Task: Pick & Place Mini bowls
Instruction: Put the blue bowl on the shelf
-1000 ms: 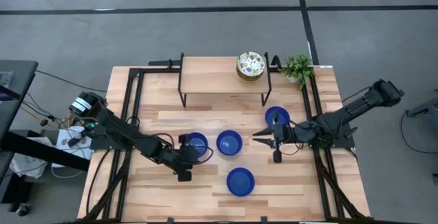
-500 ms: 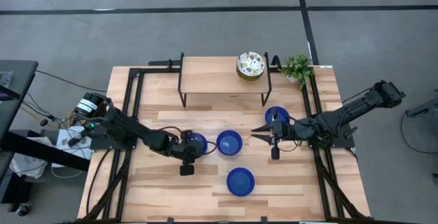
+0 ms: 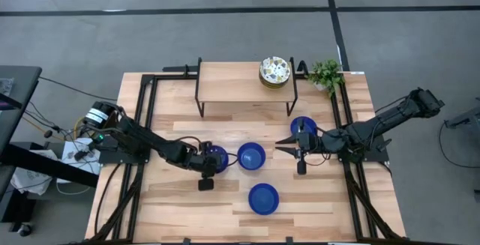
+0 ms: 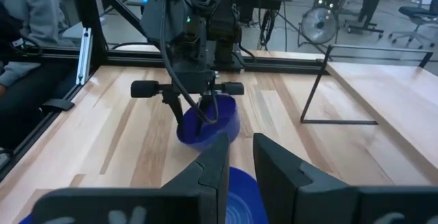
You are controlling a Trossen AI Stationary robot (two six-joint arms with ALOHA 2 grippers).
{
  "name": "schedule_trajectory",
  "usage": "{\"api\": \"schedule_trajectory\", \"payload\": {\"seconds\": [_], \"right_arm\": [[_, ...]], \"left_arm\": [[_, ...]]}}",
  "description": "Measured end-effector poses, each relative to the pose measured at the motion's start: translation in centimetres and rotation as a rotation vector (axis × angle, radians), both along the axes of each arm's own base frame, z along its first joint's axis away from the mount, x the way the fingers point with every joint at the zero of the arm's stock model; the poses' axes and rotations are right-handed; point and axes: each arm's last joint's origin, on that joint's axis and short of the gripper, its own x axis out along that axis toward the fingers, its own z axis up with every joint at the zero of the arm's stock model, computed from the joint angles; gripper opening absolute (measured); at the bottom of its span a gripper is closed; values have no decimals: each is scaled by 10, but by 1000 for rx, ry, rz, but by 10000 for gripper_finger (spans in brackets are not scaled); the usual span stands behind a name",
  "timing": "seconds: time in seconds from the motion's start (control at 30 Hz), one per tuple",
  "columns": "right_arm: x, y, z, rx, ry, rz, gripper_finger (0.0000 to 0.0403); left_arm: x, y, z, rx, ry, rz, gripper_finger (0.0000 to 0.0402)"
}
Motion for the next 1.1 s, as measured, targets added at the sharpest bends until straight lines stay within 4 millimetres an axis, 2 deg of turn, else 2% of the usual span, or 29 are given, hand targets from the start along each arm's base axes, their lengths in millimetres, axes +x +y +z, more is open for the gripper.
{"api": "schedule_trajectory", "payload": {"seconds": [0.4, 0.6, 0.8, 1.1], "right_arm": [[0, 1, 0, -15, -4, 6, 58], [-1, 3, 0, 11, -4, 15, 58], [-1, 4, 0, 10, -5, 17, 58], [-1, 4, 0, 10, -5, 16, 58]], "left_arm": [[-3, 2, 16, 128, -93, -47, 102], [-13, -9, 30, 146, -167, -54, 102], [-20, -32, 20, 168, -132, -158, 102], [-17, -30, 16, 167, -123, -120, 102]]}}
